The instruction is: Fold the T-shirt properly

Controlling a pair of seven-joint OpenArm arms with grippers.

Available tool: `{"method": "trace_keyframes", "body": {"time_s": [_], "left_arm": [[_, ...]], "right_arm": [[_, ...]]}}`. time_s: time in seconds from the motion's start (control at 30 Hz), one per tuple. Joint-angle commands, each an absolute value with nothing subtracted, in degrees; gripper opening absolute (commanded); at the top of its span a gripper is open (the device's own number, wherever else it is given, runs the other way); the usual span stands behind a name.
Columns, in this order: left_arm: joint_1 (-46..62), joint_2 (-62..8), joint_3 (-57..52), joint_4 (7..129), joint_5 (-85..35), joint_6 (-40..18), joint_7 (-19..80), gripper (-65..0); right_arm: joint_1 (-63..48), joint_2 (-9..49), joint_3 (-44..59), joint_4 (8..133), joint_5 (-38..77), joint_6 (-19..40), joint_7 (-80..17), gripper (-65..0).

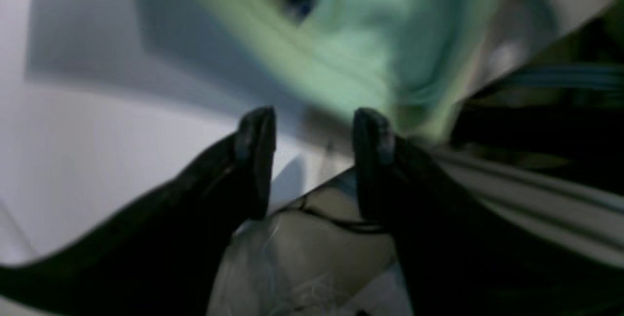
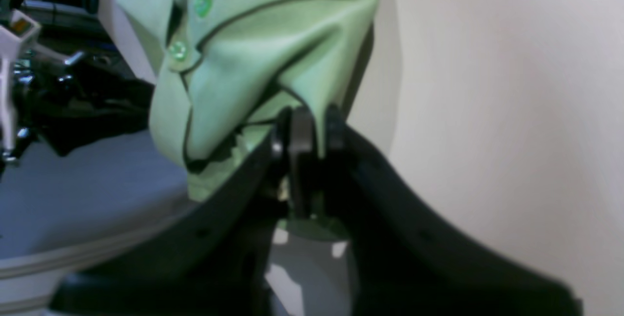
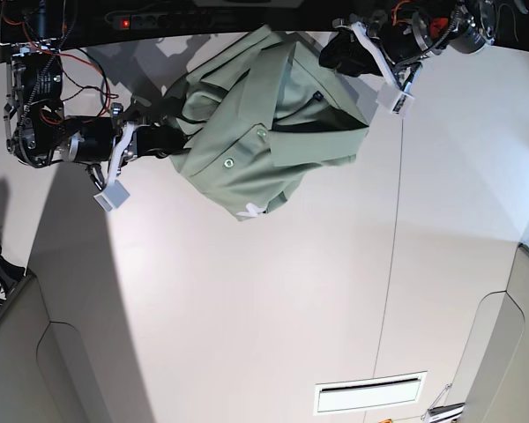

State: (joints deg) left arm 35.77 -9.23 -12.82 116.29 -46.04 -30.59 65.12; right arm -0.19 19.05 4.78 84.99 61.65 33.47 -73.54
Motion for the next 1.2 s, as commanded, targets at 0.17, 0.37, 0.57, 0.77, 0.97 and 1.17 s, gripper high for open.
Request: {"method": "trace_keyframes", "body": {"time_s": [0.17, 0.37, 0.57, 0.77, 0.97, 1.17], "left_arm": [[37.5, -9.4, -13.0, 116.1, -48.0, -30.6, 62.9, -36.4], [36.9, -9.2, -12.4, 111.9, -50.0, -30.7, 61.0, -36.4], [35.5, -9.0, -7.7, 109.3, -50.7, -30.7, 60.6, -36.5], [35.1, -7.7, -5.5, 109.1, -50.7, -30.7, 60.6, -46.8], [35.1, -7.7, -7.9, 109.1, -50.8, -30.7, 61.6, -65.0], [35.2, -7.7, -10.5, 109.1, -51.0, -31.4, 62.9, -65.0]], "right_arm": [[0.6, 19.7, 5.0, 85.8, 63.0, 33.9, -72.9, -65.0], [0.6, 19.7, 5.0, 85.8, 63.0, 33.9, -72.9, -65.0], [0.6, 19.7, 5.0, 85.8, 63.0, 33.8, -72.9, -65.0], [0.6, 19.7, 5.0, 85.8, 63.0, 33.8, -73.4, -65.0], [0.6, 20.5, 5.7, 85.8, 63.0, 33.8, -75.0, -65.0], [0.6, 22.3, 8.4, 85.8, 63.0, 33.8, -75.1, -65.0]]}}
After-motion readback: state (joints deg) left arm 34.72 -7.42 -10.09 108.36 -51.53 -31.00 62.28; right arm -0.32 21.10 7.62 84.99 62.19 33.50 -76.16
